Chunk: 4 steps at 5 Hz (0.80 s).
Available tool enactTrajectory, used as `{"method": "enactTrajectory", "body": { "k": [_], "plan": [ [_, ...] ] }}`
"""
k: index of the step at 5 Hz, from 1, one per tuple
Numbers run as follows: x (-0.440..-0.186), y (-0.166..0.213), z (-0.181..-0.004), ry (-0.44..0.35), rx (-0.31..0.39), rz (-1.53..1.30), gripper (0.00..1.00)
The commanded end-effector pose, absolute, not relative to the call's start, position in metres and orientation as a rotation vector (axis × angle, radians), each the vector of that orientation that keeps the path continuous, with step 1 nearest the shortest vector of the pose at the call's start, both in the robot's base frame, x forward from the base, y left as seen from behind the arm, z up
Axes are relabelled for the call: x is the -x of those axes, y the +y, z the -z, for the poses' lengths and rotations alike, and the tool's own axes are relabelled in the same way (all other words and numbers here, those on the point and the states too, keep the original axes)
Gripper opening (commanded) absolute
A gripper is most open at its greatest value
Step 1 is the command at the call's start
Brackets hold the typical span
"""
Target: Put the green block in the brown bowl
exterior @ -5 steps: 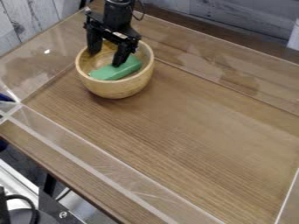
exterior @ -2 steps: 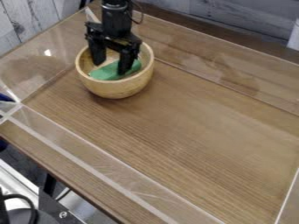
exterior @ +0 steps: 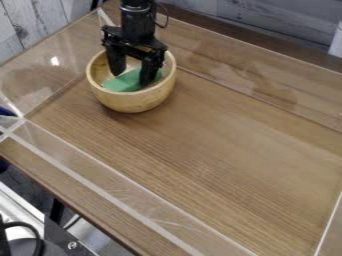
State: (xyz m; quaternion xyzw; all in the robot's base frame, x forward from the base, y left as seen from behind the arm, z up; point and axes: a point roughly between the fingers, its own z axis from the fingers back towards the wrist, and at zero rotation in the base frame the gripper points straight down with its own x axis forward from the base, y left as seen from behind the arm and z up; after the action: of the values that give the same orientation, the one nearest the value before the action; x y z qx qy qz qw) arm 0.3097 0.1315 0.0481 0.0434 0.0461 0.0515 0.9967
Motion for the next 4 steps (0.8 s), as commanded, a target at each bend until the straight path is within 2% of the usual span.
{"method": "enactTrajectory", "body": {
  "k": [1,2,3,4],
  "plan": [
    [-0.319,0.132,-0.086,0.001,-0.083,-0.084,1.00],
    [-0.321,0.132,-0.110,-0.035,-0.056,-0.063,1.00],
    [-0.330,0.111,-0.149,-0.069,-0.045,-0.050,1.00],
    [-0.342,0.103,-0.165,-0.064,-0.031,-0.057,1.00]
  ]
}}
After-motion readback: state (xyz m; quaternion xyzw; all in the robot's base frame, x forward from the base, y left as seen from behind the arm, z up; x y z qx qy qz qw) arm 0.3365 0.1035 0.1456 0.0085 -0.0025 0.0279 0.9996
